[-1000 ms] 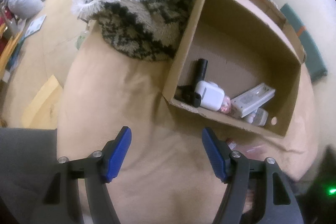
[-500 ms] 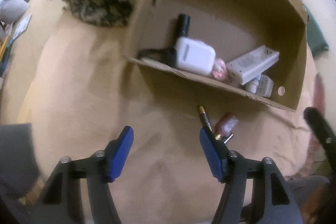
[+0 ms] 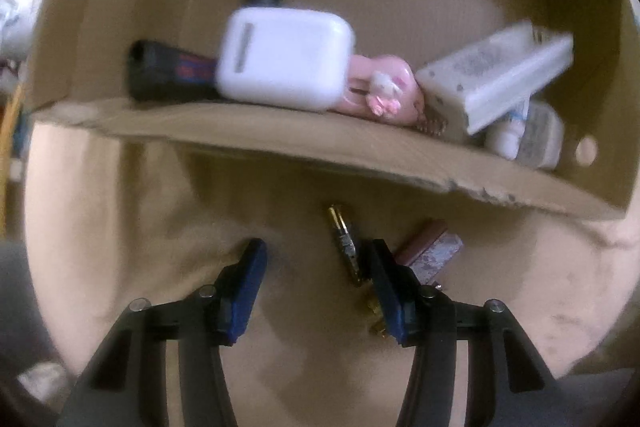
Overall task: Organize rigid objects
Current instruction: 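Grasp an AA battery with left tool while right tool holds the pink comb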
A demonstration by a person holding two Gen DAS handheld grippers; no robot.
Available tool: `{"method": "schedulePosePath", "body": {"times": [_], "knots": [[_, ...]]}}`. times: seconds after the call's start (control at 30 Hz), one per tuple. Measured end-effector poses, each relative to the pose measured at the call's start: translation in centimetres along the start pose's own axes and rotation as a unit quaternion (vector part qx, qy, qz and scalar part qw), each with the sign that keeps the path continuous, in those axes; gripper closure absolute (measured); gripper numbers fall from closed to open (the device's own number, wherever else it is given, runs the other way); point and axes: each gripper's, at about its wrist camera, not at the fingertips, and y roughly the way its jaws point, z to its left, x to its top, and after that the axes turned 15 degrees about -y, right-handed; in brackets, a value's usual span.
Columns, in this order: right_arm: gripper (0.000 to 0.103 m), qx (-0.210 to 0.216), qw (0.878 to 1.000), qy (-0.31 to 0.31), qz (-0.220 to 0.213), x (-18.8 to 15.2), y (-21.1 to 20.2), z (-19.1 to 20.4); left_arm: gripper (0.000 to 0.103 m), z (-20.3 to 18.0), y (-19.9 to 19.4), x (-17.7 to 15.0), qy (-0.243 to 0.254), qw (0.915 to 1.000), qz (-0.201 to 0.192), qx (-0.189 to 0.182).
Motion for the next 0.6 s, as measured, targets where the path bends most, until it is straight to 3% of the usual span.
{"method": "schedulePosePath", "body": {"times": [0.1, 0.17, 0.23, 0.6], "knots": [[0.067, 0.005, 1.000, -0.002, -0.003, 0.2, 0.0, 0.1, 0.060, -0.7, 0.1, -0.2, 0.014, 0.9998, -0.005, 0.015], [0.067, 0.007, 1.000, 0.000, -0.002, 0.2, 0.1, 0.1, 0.082, -0.8, 0.0, -0.2, 0.012, 0.9998, -0.007, 0.016], [0.067, 0.008, 1.000, 0.001, 0.000, 0.2, 0.2, 0.2, 0.092, -0.6, -0.1, -0.3, 0.015, 0.9998, -0.006, 0.011], [0.067, 0.000, 1.000, -0.003, 0.013, 0.0, 0.7, 0.2, 0.094, 3.8, -2.0, -1.0, 0.026, 0.9996, -0.002, 0.007]]}}
